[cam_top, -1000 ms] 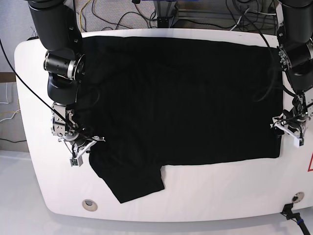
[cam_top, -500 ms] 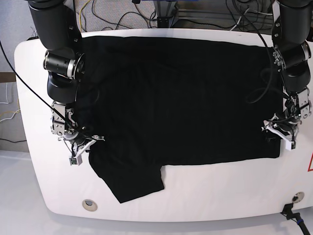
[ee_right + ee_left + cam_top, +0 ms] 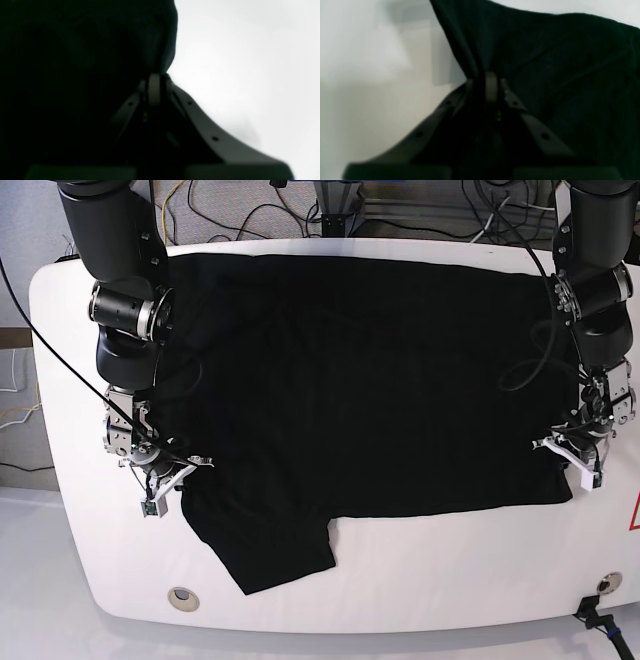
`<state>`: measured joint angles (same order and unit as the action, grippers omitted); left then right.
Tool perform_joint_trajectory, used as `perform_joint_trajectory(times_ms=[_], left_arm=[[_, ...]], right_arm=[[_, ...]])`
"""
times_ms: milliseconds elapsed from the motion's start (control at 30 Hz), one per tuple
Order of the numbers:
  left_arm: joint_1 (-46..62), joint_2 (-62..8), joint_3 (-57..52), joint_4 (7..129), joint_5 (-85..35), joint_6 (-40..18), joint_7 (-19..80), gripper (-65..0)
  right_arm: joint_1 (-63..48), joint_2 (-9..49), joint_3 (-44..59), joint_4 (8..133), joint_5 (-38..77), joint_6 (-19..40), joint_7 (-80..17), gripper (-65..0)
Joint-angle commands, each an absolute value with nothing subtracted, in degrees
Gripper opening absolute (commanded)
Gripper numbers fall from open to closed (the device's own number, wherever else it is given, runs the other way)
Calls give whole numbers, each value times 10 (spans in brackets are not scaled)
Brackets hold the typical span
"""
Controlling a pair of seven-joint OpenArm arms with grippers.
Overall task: Fold the T-shirt properly
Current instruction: 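Lift the hem edge with both grippers and pull it toward the collar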
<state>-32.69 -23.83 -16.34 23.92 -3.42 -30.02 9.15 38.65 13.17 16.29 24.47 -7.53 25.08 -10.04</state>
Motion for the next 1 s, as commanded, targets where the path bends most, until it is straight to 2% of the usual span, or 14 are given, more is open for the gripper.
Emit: perform_joint_trajectory(times_ms=[0, 267, 433, 667, 967], left_arm=[[-343, -247, -165, 251, -40, -303, 77, -650], [-332, -247, -167, 289, -41, -303, 77, -650], [-297, -247, -167, 364, -56, -303, 80, -650], [-239, -253, -167, 461, -126, -303, 109, -650], [-169, -264, -167, 560, -126, -303, 109, -650]], right_arm=[[401, 137, 164, 255, -75, 253, -95, -650], [403, 134, 164, 261, -75, 253, -95, -650], [401, 128, 167, 334, -74, 255, -140, -650], [351, 121, 167, 491, -74, 277, -236, -650], [234, 107, 167, 736, -73, 306, -368, -650]])
